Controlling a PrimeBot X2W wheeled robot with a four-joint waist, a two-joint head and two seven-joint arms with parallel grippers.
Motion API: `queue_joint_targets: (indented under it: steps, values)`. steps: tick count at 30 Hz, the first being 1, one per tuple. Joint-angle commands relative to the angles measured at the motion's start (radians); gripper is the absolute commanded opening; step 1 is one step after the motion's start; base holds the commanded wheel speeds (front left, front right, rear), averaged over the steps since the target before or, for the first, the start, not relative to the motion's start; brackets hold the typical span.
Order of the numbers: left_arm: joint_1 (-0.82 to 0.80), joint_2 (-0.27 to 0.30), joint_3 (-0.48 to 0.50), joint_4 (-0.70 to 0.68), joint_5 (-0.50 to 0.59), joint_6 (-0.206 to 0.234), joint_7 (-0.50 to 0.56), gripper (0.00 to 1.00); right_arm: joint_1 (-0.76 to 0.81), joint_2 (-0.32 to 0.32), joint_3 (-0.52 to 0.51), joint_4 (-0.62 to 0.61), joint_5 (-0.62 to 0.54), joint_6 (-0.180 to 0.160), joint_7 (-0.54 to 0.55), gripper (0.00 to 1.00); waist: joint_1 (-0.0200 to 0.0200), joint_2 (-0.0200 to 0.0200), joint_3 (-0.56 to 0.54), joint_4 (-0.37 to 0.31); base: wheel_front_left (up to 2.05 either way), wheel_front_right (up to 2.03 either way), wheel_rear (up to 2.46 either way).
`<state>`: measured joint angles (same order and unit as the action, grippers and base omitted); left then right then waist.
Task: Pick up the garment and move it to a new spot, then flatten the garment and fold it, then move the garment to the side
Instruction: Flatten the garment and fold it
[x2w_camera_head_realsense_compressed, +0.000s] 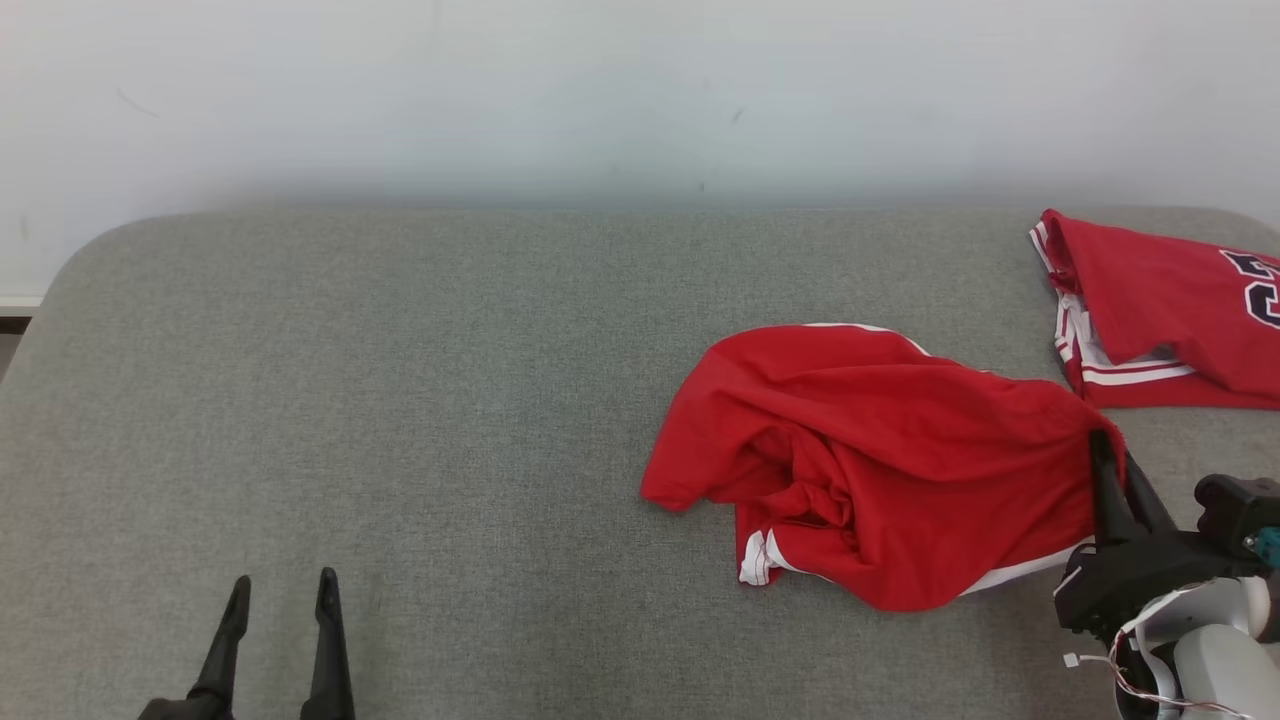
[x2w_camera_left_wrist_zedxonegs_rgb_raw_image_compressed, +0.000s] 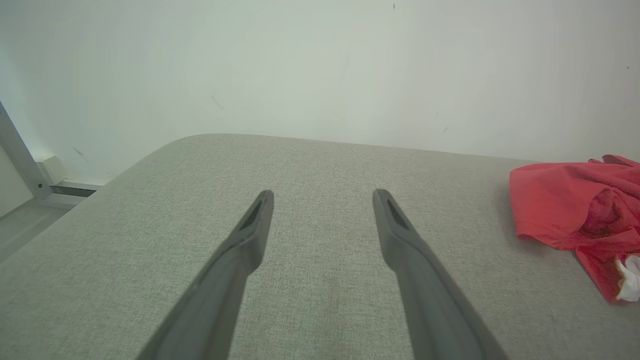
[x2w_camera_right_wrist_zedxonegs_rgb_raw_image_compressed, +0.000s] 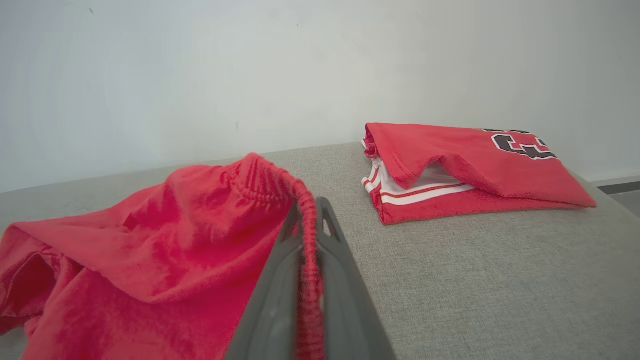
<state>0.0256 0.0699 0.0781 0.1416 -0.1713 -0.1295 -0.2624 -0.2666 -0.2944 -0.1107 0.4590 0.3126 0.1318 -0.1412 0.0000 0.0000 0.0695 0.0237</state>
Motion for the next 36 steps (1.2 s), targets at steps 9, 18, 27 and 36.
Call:
queue_joint_targets:
  steps: [9, 18, 27, 36]
  values:
    - [-0.009, 0.0, -0.013, 0.008, 0.002, 0.0, -0.003, 1.0, 0.047, 0.051, -0.031, -0.079, -0.053, -0.003, -0.048, 1.0, 0.0, 0.0, -0.008, -0.008, 0.0, 0.0, 0.0]
    - [0.015, 0.003, 0.007, -0.004, 0.006, 0.0, -0.003, 1.0, 0.088, 0.073, -0.003, -0.144, -0.056, -0.003, -0.088, 1.0, 0.0, 0.0, -0.022, -0.028, 0.0, 0.0, 0.0]
    - [0.033, -0.004, 0.019, -0.022, 0.02, 0.0, -0.003, 1.0, 0.185, 0.116, -0.008, -0.253, -0.068, -0.003, -0.117, 1.0, 0.0, 0.0, -0.039, -0.035, 0.0, 0.0, 0.0]
    - [0.053, 0.0, 0.038, -0.032, 0.036, 0.0, -0.003, 1.0, 0.299, 0.164, -0.033, -0.322, -0.075, -0.003, -0.124, 1.0, 0.0, 0.0, -0.052, -0.03, 0.0, 0.0, 0.0]
